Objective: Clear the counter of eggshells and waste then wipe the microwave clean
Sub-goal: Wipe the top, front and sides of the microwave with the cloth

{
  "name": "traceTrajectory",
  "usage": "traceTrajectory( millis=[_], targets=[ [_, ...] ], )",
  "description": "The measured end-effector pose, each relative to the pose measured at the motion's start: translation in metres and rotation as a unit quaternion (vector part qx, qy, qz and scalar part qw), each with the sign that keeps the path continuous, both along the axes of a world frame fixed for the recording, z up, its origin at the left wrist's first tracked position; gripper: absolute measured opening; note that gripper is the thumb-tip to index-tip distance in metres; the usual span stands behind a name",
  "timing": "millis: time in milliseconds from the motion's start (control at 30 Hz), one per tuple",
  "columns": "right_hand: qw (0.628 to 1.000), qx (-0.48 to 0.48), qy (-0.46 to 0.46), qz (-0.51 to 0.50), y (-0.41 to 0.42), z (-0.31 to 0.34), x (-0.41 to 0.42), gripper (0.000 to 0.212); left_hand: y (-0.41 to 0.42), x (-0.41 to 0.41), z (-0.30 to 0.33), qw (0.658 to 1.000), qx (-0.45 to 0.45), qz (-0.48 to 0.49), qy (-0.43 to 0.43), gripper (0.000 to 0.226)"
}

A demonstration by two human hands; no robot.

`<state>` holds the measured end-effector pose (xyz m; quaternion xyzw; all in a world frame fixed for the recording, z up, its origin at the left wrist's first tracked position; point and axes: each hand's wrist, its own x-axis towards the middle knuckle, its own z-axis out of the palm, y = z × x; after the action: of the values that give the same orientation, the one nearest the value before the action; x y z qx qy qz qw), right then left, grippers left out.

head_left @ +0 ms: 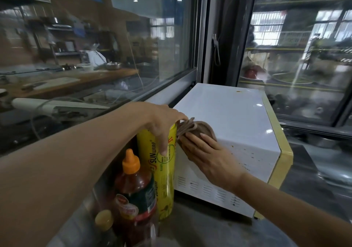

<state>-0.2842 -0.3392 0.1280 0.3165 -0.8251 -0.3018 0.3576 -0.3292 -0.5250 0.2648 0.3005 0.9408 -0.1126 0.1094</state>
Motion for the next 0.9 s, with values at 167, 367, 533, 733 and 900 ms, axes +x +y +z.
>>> traceTrajectory(
  millis=[167, 367, 533, 733, 900],
  targets=[
    [0.998, 0.048, -0.030, -0.016, 0.002, -0.012, 0.004, 0.052, 0.000, 0.001, -0.002, 1.000, 0.002, 0.004, -0.001, 0.114],
    [0.997, 0.063, -0.038, -0.019, 0.009, -0.019, 0.010, 0.053, 0.000, 0.004, -0.001, 1.000, 0.009, 0.006, -0.013, 0.106],
    [0.999, 0.004, -0.002, -0.035, -0.004, -0.007, 0.003, 0.054, 0.001, 0.003, -0.003, 1.000, -0.005, 0.003, 0.016, 0.111],
    [0.999, 0.014, 0.009, -0.029, 0.007, -0.012, 0.006, 0.055, 0.003, 0.002, -0.002, 1.000, 0.002, 0.012, -0.009, 0.102],
    [0.998, -0.030, 0.004, -0.054, 0.071, -0.014, 0.037, 0.061, 0.006, 0.013, -0.002, 0.997, -0.053, 0.002, 0.050, 0.093]
  ],
)
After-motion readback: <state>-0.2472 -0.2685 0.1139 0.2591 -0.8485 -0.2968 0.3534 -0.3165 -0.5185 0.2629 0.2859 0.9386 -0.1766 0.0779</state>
